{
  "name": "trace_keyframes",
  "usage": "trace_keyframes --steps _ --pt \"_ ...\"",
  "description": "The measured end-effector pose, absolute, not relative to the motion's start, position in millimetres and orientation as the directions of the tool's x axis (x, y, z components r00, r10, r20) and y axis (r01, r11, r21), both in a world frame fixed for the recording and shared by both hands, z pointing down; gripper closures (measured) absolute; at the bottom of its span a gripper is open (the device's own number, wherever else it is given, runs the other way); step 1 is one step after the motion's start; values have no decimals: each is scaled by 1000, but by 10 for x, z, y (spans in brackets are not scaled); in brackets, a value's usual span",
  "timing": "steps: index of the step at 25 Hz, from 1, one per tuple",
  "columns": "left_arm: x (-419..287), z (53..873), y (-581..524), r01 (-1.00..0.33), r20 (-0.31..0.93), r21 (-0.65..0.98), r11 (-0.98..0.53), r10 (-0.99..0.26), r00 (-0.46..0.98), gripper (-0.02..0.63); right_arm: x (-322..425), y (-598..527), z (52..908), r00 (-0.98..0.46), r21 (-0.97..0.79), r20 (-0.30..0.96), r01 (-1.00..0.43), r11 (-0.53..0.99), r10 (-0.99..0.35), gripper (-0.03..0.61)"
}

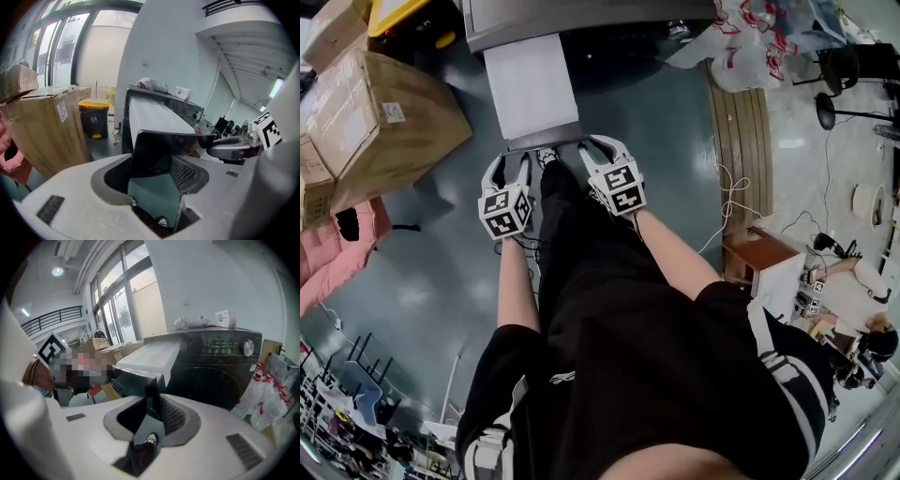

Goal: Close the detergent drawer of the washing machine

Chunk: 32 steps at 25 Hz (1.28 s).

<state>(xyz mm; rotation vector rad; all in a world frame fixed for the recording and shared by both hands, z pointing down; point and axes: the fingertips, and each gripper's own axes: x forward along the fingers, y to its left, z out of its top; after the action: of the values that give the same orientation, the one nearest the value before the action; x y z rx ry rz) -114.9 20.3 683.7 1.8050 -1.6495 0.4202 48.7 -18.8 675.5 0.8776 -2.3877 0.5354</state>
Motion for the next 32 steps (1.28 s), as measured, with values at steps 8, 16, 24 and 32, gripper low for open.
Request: trace_keyframes --steps 8,16,24,32 --pt "-1137 6798 197 -964 629 265 10 -760 165 367 494 -200 6713 -631 -170 609 -695 699 -480 488" --pt "-1150 6736 163 -961 622 275 14 -765 167 371 477 -235 6639 -628 -163 610 -697 698 -484 488" --pt "-1123 6659 91 -958 624 285 15 -762 174 374 499 -337 6523 -623 -150 596 -707 691 -508 486" --pt "-1157 6625 24 -961 625 277 10 -761 173 376 471 -388 6519 -624 -146 597 -703 696 -505 486"
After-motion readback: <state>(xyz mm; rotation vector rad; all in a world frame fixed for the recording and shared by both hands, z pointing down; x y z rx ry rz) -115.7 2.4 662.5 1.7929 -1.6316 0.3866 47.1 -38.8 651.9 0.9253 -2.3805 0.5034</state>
